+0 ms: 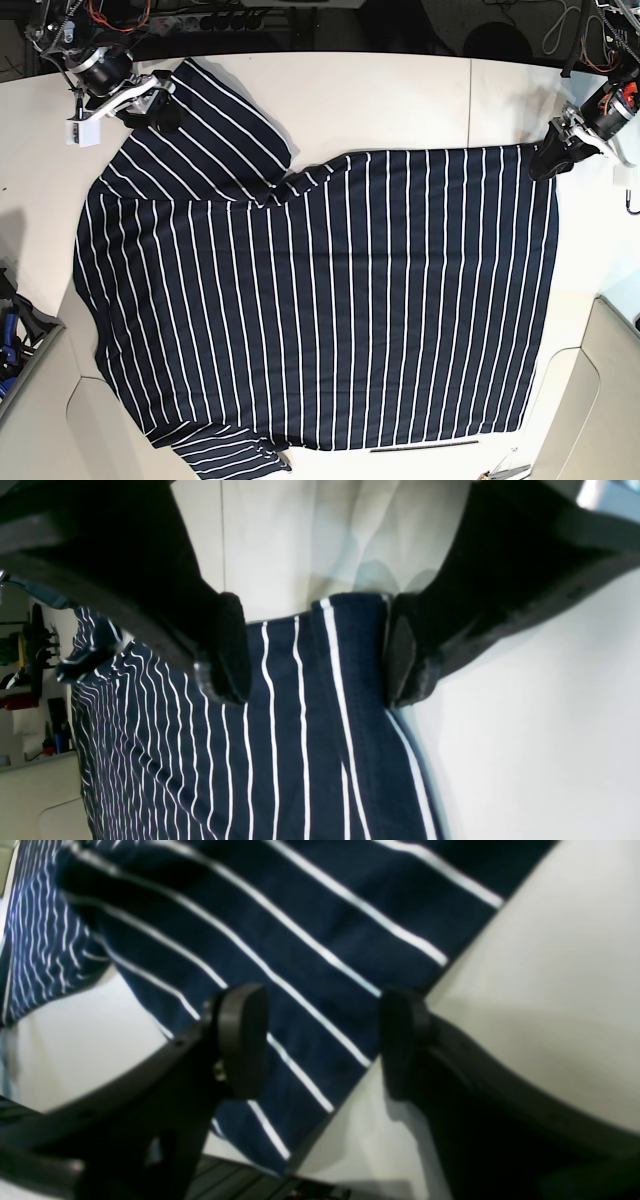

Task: Fold the T-shirt properly
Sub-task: 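Lift the shoulder corners with both grippers and pull them toward the hem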

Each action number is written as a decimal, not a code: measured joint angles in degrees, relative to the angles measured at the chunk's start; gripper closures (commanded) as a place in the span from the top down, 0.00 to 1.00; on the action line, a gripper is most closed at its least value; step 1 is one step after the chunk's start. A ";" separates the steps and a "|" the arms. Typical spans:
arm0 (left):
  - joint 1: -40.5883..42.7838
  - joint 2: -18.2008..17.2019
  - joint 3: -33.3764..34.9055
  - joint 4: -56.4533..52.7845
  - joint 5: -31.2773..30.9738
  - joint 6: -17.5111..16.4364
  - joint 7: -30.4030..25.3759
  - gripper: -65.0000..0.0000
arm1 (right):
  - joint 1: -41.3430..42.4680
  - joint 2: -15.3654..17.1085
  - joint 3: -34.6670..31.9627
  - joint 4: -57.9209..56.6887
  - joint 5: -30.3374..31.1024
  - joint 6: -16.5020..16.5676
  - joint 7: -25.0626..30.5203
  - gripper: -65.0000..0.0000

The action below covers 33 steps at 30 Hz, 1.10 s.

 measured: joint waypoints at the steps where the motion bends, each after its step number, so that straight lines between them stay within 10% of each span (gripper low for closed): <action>1: -0.02 0.00 0.00 0.00 0.00 0.00 0.11 0.69 | -0.02 0.00 0.74 0.02 0.68 0.00 -0.61 0.54; 20: -0.04 0.00 0.00 0.00 0.00 0.02 0.24 0.69 | -0.33 -0.04 4.33 0.37 -0.90 -3.63 -1.14 0.54; 33: -0.13 0.02 0.00 0.02 -1.99 0.00 2.91 0.69 | 0.28 0.02 -5.68 -4.02 1.62 -2.08 2.67 0.54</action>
